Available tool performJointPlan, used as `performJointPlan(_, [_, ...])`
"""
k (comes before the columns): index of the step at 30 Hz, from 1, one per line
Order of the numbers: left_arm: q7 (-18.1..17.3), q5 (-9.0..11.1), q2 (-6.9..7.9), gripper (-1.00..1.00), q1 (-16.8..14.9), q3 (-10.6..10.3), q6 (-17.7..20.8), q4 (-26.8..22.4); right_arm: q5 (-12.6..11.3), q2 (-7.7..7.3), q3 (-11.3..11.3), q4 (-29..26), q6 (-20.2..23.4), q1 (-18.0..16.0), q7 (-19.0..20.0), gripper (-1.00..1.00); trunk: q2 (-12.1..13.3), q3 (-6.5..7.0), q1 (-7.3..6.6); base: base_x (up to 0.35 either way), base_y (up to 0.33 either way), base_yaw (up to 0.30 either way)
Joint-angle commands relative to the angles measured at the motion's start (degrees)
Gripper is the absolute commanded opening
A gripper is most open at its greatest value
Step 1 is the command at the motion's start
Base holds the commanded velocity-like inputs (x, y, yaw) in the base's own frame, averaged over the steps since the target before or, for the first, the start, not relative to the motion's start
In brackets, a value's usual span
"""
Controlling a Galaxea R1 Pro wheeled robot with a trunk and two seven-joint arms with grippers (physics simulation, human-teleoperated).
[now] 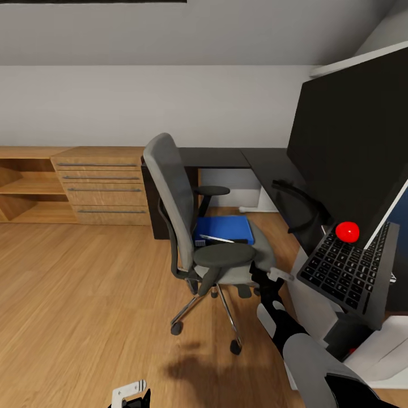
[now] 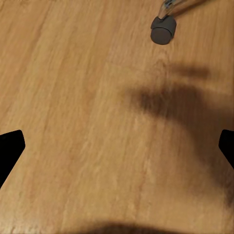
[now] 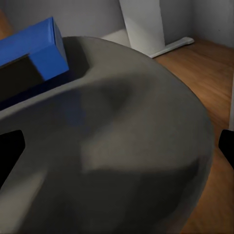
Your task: In the bedroom, organize the workspace by keeping the computer under the desk, ensuring the monitor is on the desk, placing the keyboard on the desk next to the monitor, placing the mouse on the desk next to the keyboard, moving the folder from the swivel chair onto the desk next to the mouse, stacking the notebook on top of the folder with the pen on top of the notebook, and positioning the swivel chair next to the desk.
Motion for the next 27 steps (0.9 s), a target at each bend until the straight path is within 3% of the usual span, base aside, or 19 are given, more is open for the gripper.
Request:
performJointPlan(1, [0.1, 0.5, -0.03, 1.0, 0.0, 0.0, 0.3, -0.1, -0.4, 0.01, 0.1, 0.0, -0.2, 0.0, 0.0, 1.0, 0.0, -0.05, -0.01, 0.0, 0.0, 0.0])
performJointPlan(19, [0.1, 0.6, -0.03, 1.0, 0.0, 0.0, 0.4, -0.1, -0.8, -0.03, -0.1, 0.1, -0.1, 0.0, -0.1, 1.0, 0.0, -0.05, -0.01, 0.0, 0.0, 0.0])
performJointPlan(23, [0.2, 0.6, -0.03, 1.0, 0.0, 0.1, 0.4, -0.1, -3.5, -0.45, -0.1, 0.1, -0.1, 0.0, -0.1, 1.0, 0.0, -0.05, -0.01, 0.031, 0.0, 0.0])
performJointPlan(27, [0.2, 0.6, -0.03, 1.0, 0.0, 0.1, 0.4, -0.1, -8.0, -1.4, -0.1, 0.1, 0.0, 0.0, -0.1, 1.0, 0.0, -0.05, -0.01, 0.069, 0.0, 0.0])
